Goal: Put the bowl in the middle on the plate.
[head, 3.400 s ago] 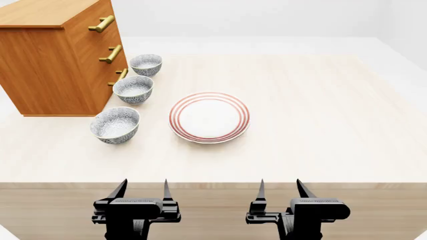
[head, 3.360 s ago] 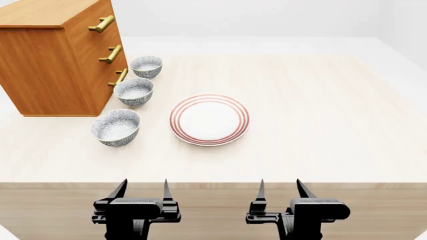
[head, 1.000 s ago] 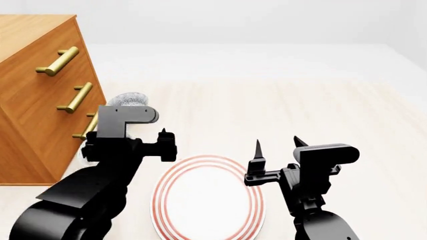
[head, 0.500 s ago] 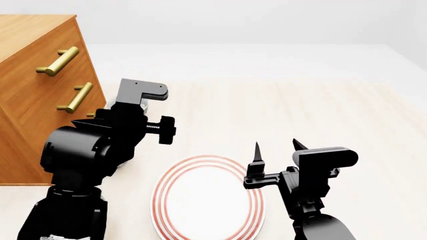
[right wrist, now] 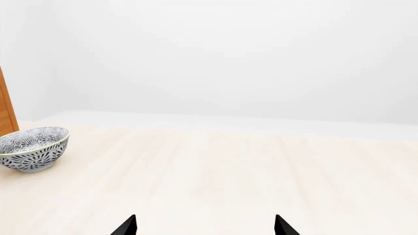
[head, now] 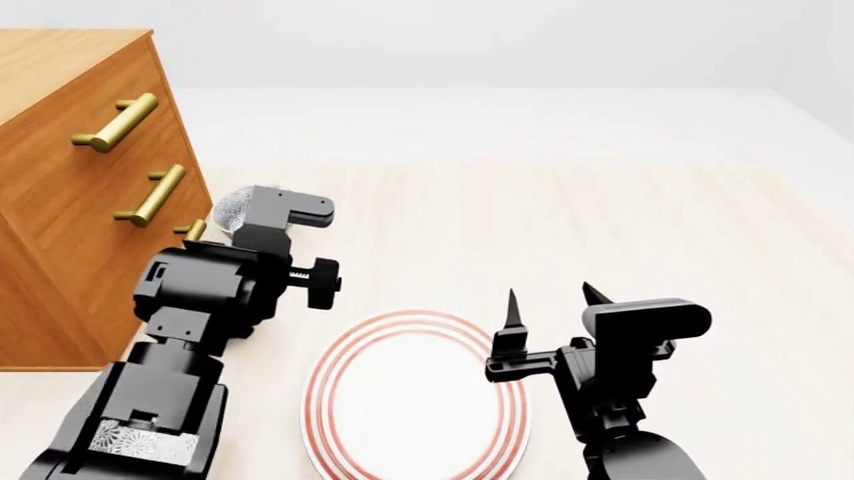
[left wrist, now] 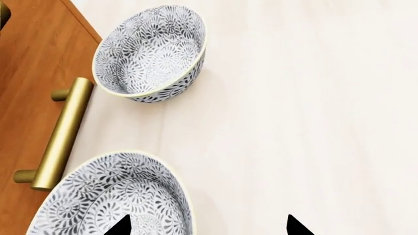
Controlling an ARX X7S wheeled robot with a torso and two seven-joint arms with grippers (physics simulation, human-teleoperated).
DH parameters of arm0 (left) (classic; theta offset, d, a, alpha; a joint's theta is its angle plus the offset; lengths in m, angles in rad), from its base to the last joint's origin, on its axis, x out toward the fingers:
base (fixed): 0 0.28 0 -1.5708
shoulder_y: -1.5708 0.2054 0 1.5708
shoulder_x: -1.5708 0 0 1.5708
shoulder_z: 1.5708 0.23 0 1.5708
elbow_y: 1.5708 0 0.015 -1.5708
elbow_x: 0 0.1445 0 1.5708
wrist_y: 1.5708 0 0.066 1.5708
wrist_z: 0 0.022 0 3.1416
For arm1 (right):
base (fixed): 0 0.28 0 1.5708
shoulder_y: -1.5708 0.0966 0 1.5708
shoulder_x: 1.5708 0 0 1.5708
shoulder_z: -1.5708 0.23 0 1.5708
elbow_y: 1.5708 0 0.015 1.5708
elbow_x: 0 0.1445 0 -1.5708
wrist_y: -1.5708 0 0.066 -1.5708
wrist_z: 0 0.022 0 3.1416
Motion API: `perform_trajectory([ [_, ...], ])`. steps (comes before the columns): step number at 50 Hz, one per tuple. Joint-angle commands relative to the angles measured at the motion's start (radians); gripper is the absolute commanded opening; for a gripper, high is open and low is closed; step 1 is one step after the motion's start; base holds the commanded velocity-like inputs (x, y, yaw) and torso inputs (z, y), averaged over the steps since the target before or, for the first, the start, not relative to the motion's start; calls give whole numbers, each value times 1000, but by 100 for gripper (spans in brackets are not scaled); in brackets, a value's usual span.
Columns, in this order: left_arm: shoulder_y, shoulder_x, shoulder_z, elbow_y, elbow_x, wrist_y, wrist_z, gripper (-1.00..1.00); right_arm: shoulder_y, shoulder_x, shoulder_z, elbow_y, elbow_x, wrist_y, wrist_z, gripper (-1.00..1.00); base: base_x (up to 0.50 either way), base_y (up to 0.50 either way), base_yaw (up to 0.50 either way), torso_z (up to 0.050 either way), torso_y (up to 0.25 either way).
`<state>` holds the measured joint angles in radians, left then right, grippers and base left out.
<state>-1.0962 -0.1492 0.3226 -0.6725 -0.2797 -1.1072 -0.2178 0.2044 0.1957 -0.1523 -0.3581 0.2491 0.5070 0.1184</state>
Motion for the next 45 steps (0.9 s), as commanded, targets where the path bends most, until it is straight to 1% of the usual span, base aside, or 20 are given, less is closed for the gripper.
perform_trajectory([
  [1,-46,23,33,-228,31,133,22,100,-2,2,-5,14,6,-10,4,100,0,0,0,0,0],
  [7,-94,46,42,-404,49,240,32,100,-3,4,-8,14,8,-11,7,100,0,0,0,0,0],
  [12,-152,75,54,-623,73,372,44,100,-9,4,-8,24,11,-21,9,100,0,0,0,0,0],
  [35,-85,75,-51,-636,182,361,51,100,-14,13,-12,13,23,-19,26,100,0,0,0,0,0],
  [36,-85,76,-56,-636,186,366,47,-100,-14,13,-12,13,23,-20,27,100,0,0,0,0,0],
  [45,-91,78,-80,-635,216,367,55,-100,-14,18,-15,9,28,-22,31,100,0,0,0,0,0],
])
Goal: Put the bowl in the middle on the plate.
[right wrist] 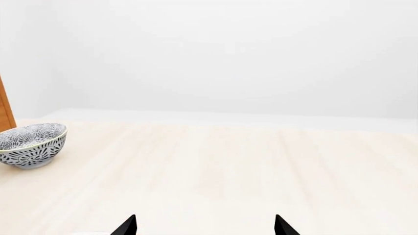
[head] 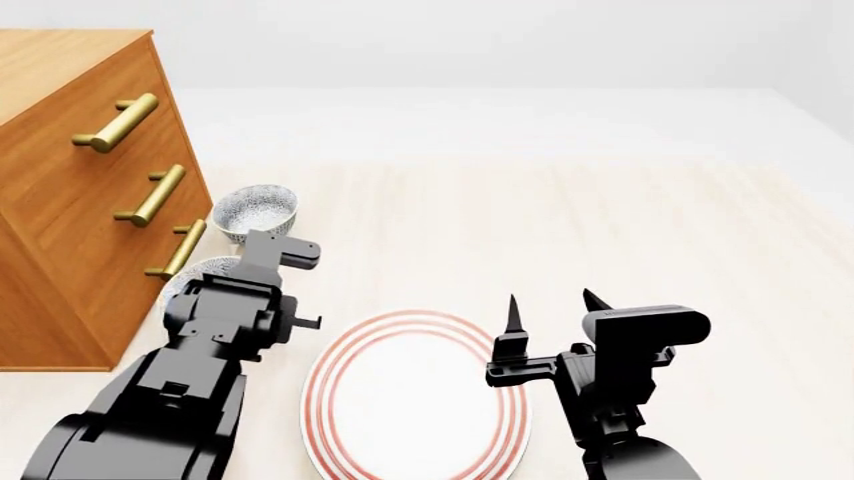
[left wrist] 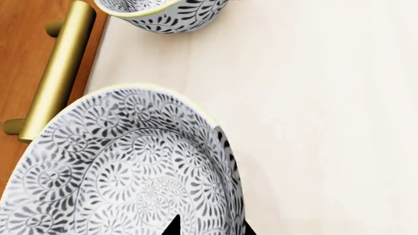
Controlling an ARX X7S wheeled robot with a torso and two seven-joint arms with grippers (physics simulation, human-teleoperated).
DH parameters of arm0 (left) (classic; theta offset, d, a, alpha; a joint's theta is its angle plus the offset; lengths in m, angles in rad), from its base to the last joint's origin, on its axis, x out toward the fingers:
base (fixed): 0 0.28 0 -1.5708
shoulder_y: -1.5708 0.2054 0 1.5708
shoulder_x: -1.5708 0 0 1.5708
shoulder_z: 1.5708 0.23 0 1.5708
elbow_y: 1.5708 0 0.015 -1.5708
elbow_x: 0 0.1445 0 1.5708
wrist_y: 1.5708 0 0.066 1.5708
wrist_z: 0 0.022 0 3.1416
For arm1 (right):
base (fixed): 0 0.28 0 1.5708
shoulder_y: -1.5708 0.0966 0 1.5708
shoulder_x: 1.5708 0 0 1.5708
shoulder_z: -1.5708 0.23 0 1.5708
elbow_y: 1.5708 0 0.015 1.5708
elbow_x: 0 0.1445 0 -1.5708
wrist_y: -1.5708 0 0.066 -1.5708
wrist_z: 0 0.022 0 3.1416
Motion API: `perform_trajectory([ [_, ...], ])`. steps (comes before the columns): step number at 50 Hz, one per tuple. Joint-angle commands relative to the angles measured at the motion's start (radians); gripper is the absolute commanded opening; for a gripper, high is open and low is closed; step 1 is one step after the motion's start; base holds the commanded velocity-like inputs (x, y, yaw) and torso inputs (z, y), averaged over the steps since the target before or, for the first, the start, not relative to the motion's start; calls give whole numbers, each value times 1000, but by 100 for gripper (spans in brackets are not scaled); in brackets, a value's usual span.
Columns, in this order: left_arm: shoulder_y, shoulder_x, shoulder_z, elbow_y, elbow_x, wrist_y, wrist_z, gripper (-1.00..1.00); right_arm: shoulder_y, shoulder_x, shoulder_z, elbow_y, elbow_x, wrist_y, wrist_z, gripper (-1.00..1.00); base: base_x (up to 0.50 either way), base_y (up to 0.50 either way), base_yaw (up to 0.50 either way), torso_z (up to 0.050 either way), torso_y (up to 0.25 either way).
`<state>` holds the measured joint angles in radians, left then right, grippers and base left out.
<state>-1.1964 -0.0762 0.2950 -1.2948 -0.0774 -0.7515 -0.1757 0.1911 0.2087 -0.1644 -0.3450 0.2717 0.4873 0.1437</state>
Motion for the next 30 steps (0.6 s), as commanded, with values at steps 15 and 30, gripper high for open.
perform_trajectory([
  [15,187,-42,-10,680,12,-339,108,-100,-1,8,-8,-3,15,-17,5,100,0,0,0,0,0],
  [30,302,-79,32,1273,-40,-614,137,-100,-4,12,-13,-11,20,-22,16,100,0,0,0,0,0],
])
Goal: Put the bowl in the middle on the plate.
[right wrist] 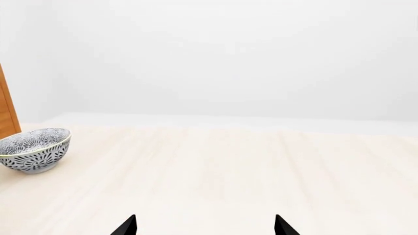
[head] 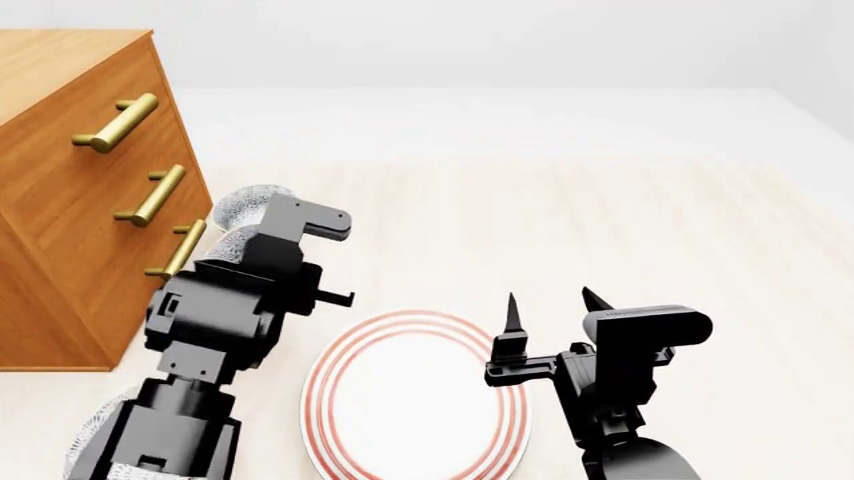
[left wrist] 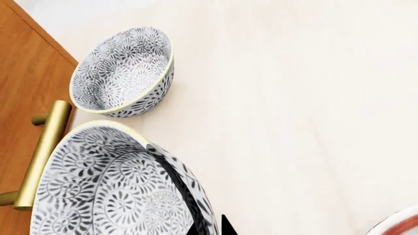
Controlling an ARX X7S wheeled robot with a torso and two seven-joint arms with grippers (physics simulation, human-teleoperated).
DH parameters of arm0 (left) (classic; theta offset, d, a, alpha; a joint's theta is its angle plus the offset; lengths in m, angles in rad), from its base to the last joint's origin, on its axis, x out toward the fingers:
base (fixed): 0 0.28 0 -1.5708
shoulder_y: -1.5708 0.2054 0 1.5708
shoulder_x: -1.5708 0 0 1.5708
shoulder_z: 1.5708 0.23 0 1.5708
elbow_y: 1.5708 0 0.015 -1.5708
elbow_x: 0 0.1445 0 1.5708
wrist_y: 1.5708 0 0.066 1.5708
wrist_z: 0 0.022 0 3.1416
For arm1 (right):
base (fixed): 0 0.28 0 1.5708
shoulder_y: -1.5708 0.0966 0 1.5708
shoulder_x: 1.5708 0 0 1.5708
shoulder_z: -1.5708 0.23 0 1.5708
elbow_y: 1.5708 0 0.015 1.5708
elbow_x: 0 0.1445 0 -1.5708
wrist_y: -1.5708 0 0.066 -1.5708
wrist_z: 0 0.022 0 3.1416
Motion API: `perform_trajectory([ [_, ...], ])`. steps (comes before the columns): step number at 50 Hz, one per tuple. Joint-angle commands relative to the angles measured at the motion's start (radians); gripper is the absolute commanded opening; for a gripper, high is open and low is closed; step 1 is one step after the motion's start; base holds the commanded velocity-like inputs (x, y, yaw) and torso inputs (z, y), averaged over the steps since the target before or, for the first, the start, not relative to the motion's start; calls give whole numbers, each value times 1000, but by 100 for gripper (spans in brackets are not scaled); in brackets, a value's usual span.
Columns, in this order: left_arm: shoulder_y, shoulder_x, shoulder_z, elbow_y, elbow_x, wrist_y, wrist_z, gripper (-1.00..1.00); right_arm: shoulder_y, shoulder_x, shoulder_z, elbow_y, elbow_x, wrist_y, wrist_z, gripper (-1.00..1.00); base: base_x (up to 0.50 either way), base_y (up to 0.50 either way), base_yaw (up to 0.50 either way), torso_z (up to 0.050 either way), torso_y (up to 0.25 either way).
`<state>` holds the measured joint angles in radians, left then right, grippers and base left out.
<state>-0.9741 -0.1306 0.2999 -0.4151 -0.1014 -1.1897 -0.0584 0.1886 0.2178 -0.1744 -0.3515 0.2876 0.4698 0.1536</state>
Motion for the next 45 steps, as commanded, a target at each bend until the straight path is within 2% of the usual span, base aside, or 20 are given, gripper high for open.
perform_trajectory([
  [1,88,-25,26,433,-19,-191,19,-100,-2,4,-3,-4,4,-6,7,100,0,0,0,0,0],
  [5,113,-35,37,535,-32,-226,25,-100,-4,5,-3,-2,5,-9,9,100,0,0,0,0,0],
  [14,214,-100,155,870,-92,-310,71,-100,-5,9,10,-7,10,-10,24,100,0,0,0,0,0],
  [23,295,-162,267,1060,-137,-315,96,-100,-7,15,12,-17,15,-10,30,100,0,0,0,0,0],
  [34,340,-260,478,1168,-139,-223,99,-100,-4,17,9,-11,20,-16,33,100,0,0,0,0,1],
  [40,313,-289,617,1099,-90,-109,85,-100,-9,22,10,-22,24,-13,37,100,0,0,0,0,0],
  [45,291,-288,664,1024,-64,-49,82,-100,-9,25,10,-23,27,-13,40,100,0,0,0,0,0],
])
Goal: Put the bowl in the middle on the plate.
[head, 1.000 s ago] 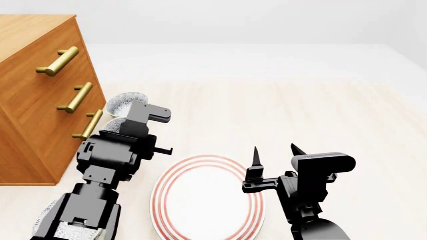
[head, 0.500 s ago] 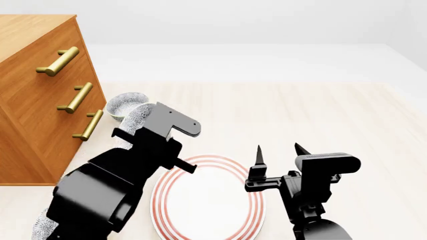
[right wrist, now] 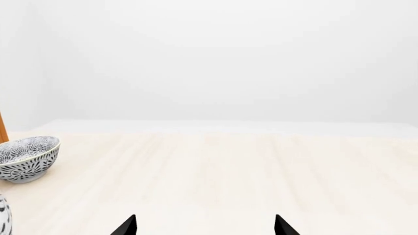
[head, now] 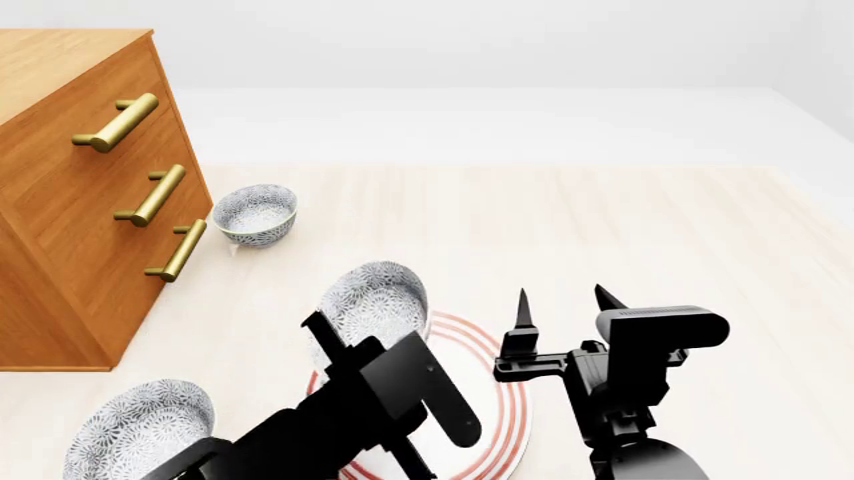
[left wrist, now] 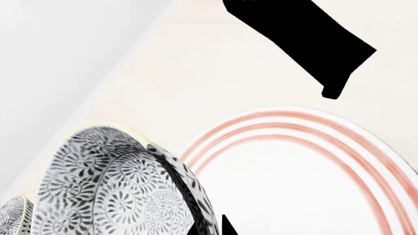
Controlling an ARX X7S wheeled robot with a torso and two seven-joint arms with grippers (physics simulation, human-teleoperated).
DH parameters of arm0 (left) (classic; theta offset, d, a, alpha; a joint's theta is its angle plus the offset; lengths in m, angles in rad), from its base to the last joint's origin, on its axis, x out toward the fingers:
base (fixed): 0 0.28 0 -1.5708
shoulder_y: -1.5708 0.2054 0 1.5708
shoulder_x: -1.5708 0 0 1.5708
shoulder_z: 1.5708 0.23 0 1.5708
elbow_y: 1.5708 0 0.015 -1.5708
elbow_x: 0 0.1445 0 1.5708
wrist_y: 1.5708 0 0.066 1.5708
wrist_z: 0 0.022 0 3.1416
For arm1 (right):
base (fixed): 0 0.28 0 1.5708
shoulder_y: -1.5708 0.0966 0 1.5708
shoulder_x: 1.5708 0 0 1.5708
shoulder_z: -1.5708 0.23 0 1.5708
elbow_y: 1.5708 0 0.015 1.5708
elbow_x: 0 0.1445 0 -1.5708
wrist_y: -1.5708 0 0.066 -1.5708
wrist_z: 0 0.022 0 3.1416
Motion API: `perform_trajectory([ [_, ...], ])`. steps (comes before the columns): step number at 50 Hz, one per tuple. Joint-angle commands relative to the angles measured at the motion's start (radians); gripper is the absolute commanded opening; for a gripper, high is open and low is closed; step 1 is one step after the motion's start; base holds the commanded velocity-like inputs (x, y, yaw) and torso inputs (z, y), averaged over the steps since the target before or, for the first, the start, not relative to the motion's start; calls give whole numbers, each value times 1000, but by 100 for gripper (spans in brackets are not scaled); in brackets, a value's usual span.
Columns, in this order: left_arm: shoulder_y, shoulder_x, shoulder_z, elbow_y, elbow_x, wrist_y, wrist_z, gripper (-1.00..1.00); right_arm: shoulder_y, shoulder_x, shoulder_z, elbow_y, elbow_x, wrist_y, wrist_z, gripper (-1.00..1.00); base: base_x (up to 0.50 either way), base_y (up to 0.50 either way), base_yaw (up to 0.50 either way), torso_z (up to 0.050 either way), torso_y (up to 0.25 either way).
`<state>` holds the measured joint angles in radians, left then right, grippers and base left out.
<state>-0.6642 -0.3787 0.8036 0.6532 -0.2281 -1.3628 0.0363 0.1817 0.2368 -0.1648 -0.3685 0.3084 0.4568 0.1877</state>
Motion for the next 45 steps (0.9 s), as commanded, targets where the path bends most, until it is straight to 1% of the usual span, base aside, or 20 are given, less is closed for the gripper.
perform_trajectory([
  [1,-22,-42,169,-49,66,132,-11,-100,-2,6,0,-7,7,1,6,100,0,0,0,0,0],
  [11,-64,-63,312,-99,127,200,-8,-100,1,10,-5,-16,10,5,11,100,0,0,0,0,0],
  [19,-99,-67,352,-110,138,189,9,-100,2,14,-6,-27,14,11,18,100,0,0,0,0,1],
  [35,-115,-51,443,-163,175,245,9,-100,-3,16,-10,-26,20,0,23,100,0,0,0,0,0],
  [45,-133,-43,504,-195,187,255,30,-100,-3,18,-11,-26,23,-5,26,100,0,0,0,0,1],
])
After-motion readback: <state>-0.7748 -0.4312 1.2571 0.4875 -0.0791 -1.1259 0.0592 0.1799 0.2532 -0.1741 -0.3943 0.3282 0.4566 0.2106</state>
